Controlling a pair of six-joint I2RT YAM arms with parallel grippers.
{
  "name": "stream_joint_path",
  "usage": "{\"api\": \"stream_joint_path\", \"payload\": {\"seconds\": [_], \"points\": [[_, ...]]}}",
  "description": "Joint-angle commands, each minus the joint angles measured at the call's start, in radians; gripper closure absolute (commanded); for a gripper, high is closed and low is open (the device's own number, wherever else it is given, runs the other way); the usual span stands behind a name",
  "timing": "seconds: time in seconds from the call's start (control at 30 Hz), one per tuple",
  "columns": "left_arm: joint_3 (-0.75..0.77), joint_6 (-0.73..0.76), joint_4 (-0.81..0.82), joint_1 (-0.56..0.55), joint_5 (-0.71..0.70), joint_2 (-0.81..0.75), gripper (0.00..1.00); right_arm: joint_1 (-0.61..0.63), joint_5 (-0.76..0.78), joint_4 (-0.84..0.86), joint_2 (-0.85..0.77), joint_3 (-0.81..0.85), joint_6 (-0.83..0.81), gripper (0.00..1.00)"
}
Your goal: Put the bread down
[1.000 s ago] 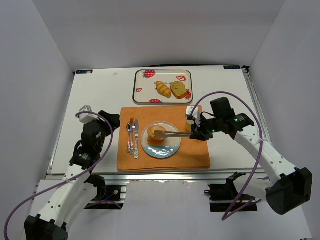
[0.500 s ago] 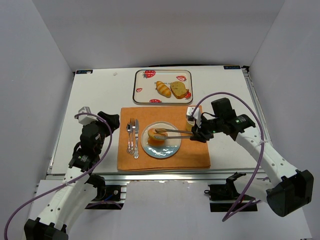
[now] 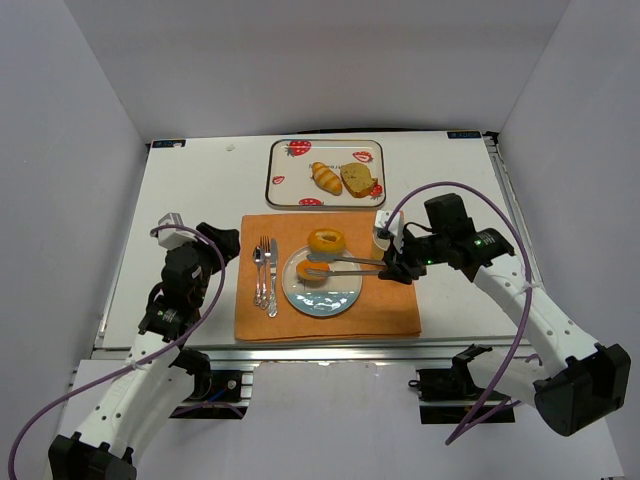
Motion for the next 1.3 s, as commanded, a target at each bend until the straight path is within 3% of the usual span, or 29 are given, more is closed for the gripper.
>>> {"api": "stream_joint_path", "payload": {"seconds": [0.0,0.43,0.53,0.7,0.87,1.27], "points": [[0.006,0.001,0.003,0.004,0.011,-0.001,0.21,-0.001,-0.032,0.024,-0.022,0.046,0.018,0.57],[0.004,0.001,-0.009,0.003,0.006,-0.012,0.21,-0.001,0.055,0.114,-0.046,0.026,0.084,0.6],[0.001,0.0,-0.012,0.004,0.006,-0.018,0.21,-0.005,0.168,0.211,-0.043,0.018,0.169,0.65],[-0.003,-0.003,-0.015,0.004,0.009,-0.026,0.21,-0.019,0.278,0.285,0.036,0.043,0.235,0.81],[0.006,0.003,-0.032,0.003,0.003,-0.032,0.21,-0.019,0.299,0.289,0.09,0.02,0.183,0.92],[-0.002,-0.008,-0.061,0.004,-0.009,-0.069,0.21,-0.019,0.26,0.147,0.158,0.021,0.038,0.96]]}}
